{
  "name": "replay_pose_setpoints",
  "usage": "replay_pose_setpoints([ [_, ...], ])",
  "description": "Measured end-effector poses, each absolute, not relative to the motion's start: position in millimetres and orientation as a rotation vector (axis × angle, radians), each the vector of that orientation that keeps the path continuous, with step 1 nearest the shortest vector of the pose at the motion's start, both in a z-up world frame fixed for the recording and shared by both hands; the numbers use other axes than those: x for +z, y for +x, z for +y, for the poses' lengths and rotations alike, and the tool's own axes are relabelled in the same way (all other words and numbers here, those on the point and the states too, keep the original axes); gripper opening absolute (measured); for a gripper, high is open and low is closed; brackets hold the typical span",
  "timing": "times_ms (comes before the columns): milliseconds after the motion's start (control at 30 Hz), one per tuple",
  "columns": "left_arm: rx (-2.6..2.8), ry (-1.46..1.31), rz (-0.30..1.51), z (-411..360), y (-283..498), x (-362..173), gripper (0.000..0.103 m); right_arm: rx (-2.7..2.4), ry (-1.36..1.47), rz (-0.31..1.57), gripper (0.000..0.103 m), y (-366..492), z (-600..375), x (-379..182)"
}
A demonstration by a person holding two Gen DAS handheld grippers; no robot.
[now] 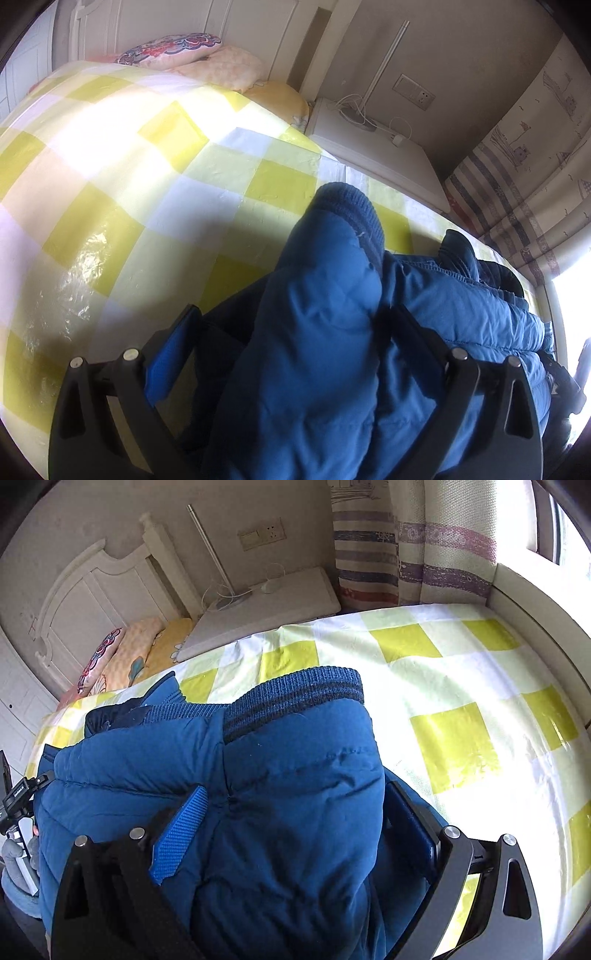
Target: Fold large clothes
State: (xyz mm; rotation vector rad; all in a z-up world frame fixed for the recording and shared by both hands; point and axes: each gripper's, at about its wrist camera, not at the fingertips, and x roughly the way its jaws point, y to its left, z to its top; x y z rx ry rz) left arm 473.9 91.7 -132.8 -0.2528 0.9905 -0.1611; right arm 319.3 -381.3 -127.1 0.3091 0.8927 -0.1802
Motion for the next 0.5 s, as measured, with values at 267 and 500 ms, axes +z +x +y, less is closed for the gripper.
replay_pose_setpoints([
  [267,-0.212,-0.065,0.804,16,398,-56,0.099,-0.006,-0.013,0.748,0.092,273,-251,-58],
  [500,-0.277,0.164,0.872,-79,368,-93,0.101,0.034,-0.229,0.801,0.092,268,-176,-90],
])
